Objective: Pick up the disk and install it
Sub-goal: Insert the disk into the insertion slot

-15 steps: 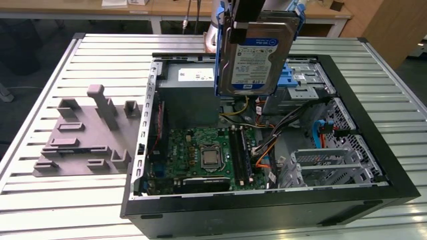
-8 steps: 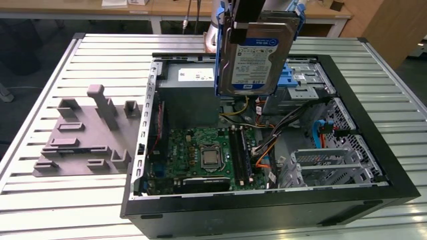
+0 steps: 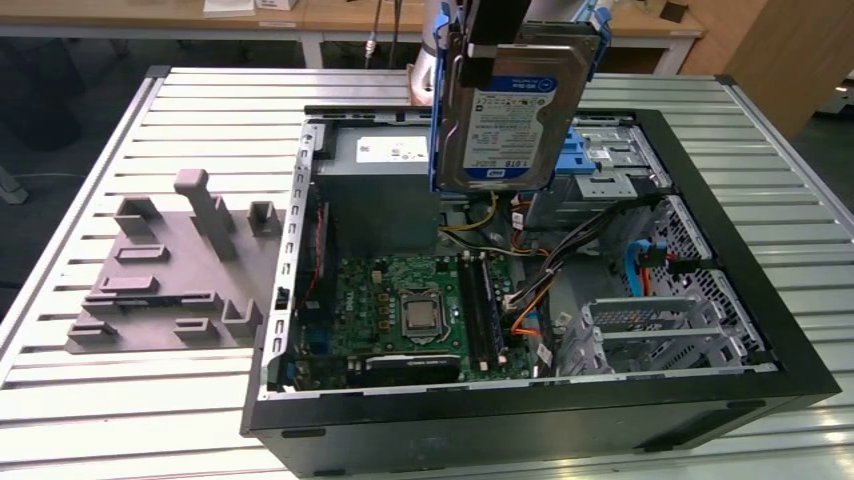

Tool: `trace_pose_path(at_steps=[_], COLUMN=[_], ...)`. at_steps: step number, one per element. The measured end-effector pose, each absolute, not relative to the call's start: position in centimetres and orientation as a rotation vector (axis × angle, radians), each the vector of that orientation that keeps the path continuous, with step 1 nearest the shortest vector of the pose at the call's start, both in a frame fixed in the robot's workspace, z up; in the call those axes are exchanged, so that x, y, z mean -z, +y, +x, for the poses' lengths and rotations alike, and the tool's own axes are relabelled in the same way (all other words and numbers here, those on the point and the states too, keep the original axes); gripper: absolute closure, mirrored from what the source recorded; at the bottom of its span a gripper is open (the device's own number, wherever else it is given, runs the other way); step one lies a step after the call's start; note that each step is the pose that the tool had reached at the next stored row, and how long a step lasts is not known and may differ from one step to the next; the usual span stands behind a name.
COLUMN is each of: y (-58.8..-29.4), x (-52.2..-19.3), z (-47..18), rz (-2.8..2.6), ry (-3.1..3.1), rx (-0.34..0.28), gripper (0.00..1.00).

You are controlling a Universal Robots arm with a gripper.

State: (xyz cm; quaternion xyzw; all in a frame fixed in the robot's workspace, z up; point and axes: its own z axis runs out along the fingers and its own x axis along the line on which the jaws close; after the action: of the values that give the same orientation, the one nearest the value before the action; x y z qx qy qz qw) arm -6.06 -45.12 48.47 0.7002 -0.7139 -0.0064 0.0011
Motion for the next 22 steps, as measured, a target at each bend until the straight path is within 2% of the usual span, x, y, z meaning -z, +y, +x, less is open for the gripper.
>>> trace_pose_path(at_steps=[22], y=[-45.45], x=[-48.47], z=[-6.01], rz=[2.198], ry=[-2.241], rx=[0.02], gripper=[0.64])
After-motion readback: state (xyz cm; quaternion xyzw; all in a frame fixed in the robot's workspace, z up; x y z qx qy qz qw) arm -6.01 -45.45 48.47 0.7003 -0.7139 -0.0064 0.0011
